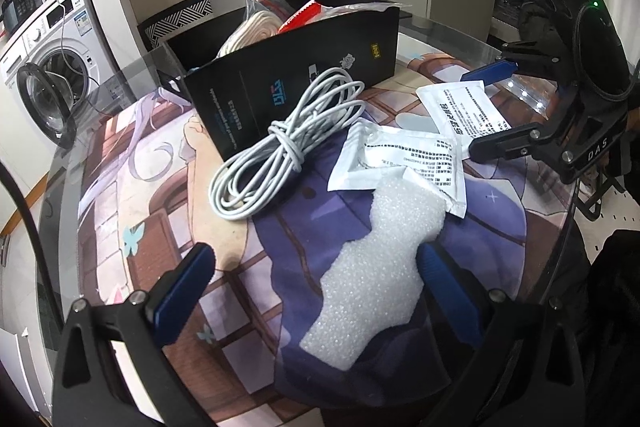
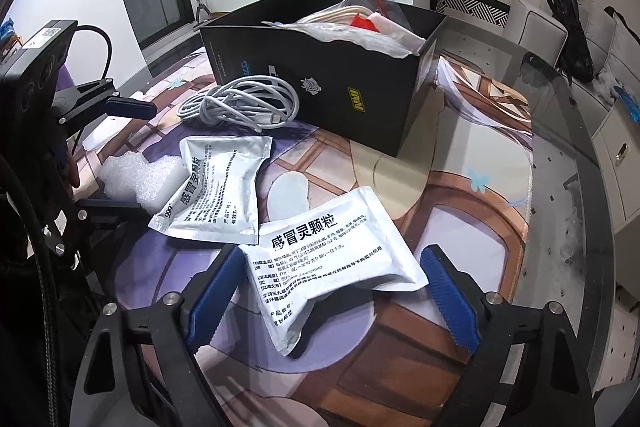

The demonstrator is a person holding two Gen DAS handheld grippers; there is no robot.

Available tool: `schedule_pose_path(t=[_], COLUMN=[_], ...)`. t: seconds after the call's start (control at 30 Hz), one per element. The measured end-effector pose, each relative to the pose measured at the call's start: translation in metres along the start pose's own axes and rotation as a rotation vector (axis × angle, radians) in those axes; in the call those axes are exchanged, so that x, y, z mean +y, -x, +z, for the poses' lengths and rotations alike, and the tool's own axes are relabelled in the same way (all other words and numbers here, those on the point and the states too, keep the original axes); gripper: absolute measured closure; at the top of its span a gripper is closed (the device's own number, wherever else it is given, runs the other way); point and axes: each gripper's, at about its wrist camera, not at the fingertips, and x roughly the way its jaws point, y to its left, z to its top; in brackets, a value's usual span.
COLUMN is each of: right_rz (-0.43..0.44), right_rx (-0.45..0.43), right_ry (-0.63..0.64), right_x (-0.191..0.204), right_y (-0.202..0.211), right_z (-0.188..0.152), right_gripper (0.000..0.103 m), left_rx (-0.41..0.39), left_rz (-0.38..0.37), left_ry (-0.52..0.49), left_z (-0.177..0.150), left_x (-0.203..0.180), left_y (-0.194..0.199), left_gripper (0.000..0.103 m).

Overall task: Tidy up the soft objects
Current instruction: 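Move the right tool to the white medicine packet while the left tool approaches the white foam, then grasp the medicine packet with the right tool while the left tool grasps the white foam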

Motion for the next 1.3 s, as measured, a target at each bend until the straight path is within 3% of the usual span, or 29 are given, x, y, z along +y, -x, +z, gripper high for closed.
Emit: schedule_pose_path(t=[0.57, 0.87, 1.3], right_rz=[0.030, 0.022, 0.026], right_rx=[0.027, -0.003, -0.038], right_ry=[0.091, 0.067, 0.030], right_x=[0.004, 0.001, 0.000], right_y=[-0.001, 0.009, 0.019], right_z=[0.000, -0.007, -0.016], right_gripper=[0.012, 0.034, 0.041], left_rx=[0.000, -0.002, -0.009], left_rz=[-0.004, -0.004, -0.007], left_ry=[-0.010, -0.012, -0.024], left_z=[0.000, 0.000, 0.000], left_x=[-0.001, -0.002, -0.004], left_y=[0.002, 0.002, 0.005], left_gripper=[0.001, 0.001, 0.005])
